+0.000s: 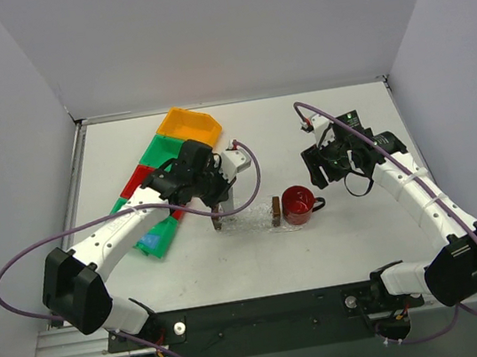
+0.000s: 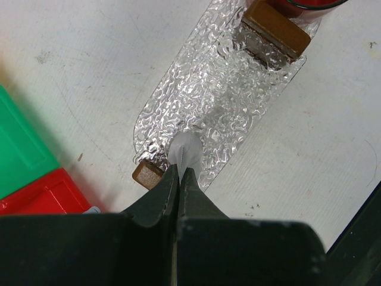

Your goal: Prepare toiletry sets of a toothbrush and toothpaste on the tray

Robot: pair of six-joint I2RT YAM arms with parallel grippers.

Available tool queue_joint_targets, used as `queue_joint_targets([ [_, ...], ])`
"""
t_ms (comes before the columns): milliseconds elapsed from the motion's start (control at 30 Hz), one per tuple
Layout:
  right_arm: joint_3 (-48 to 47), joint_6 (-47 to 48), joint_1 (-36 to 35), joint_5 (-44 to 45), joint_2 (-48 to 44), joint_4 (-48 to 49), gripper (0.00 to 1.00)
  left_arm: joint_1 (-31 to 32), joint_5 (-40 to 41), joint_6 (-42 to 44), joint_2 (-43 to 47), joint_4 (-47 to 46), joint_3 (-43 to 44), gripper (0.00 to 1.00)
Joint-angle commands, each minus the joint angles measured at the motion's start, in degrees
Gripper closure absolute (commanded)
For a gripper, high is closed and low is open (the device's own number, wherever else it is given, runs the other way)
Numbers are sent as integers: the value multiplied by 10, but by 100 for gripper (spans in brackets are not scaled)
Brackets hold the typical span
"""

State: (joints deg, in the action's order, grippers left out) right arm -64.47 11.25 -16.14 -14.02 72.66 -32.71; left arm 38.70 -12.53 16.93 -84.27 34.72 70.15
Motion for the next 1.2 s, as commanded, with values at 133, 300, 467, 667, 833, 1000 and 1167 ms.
queue_joint_targets([
  [133,5,6,5,-10,1,1,41,3,0,-3,9,-44,-1,100],
  [300,5,8,6,-12,1,-1,41,3,1,-1,8,-46,-2,100],
  [467,5,7,7,-13,-1,-1,41,3,2,0,4,-44,-3,100],
  [667,4,7,8,-14,0,-1,41,2,1,3,5,-43,-5,100],
  [833,4,7,8,-15,0,-1,41,3,0,6,7,-40,-5,100],
  [1000,4,8,8,-14,0,-1,41,3,-1,8,8,-40,-7,100],
  [1167,4,7,8,-14,0,-1,41,3,-3,8,9,-40,-8,100],
])
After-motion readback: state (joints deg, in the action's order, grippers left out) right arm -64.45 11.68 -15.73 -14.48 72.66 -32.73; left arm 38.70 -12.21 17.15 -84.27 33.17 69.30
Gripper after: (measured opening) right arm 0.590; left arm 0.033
